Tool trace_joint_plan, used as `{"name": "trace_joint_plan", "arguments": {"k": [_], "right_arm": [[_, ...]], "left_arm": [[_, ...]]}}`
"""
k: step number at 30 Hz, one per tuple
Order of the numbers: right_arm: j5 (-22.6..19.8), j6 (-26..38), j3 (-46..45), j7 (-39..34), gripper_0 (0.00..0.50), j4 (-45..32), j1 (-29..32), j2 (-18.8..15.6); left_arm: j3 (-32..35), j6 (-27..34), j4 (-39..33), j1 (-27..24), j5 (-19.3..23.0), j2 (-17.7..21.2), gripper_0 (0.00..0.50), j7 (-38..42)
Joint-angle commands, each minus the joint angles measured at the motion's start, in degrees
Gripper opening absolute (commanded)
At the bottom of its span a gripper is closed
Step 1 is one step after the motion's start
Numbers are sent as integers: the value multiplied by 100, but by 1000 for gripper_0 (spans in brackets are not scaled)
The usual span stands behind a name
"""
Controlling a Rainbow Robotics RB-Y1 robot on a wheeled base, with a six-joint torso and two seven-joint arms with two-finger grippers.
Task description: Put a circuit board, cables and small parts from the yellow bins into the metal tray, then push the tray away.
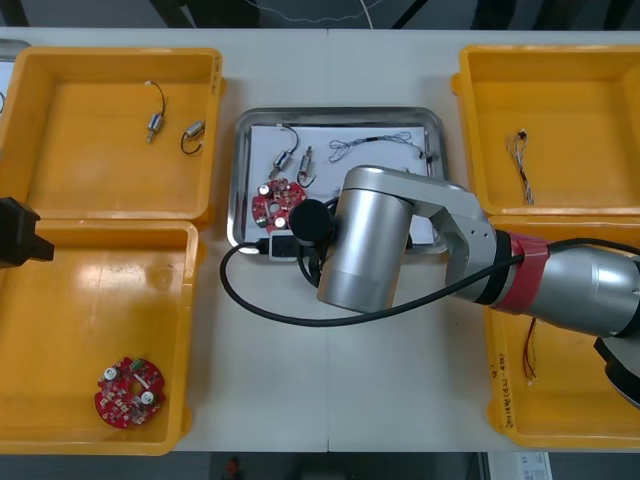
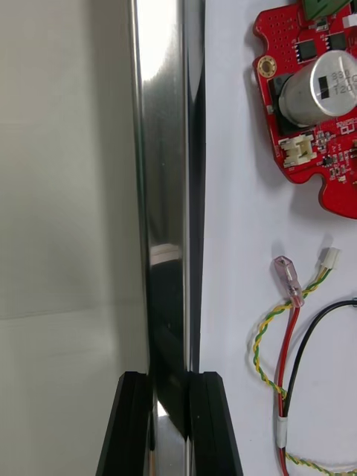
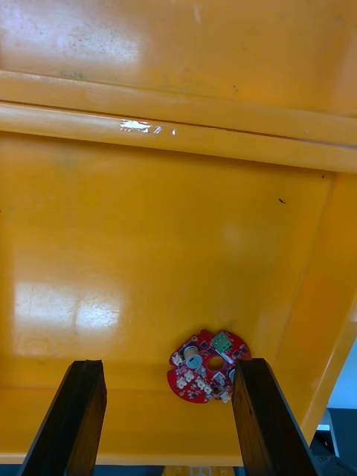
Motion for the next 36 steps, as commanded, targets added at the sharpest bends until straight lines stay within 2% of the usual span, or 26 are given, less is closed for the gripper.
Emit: {"name": "trace_joint_plan", "arguments": {"k": [1,13,36], "right_arm": [[46,-133,-270,220,0,219,-425,-54],[10,-405,-305,326,0,869,-856,122],[10,-1065,-367,475,0,1458,-1190,271]], "left_arm": [[178,37,-171,97,46,252,500,-387],[178,37,-171,97,46,252,500,-387],[178,37,-171,97,46,252,500,-387]]}}
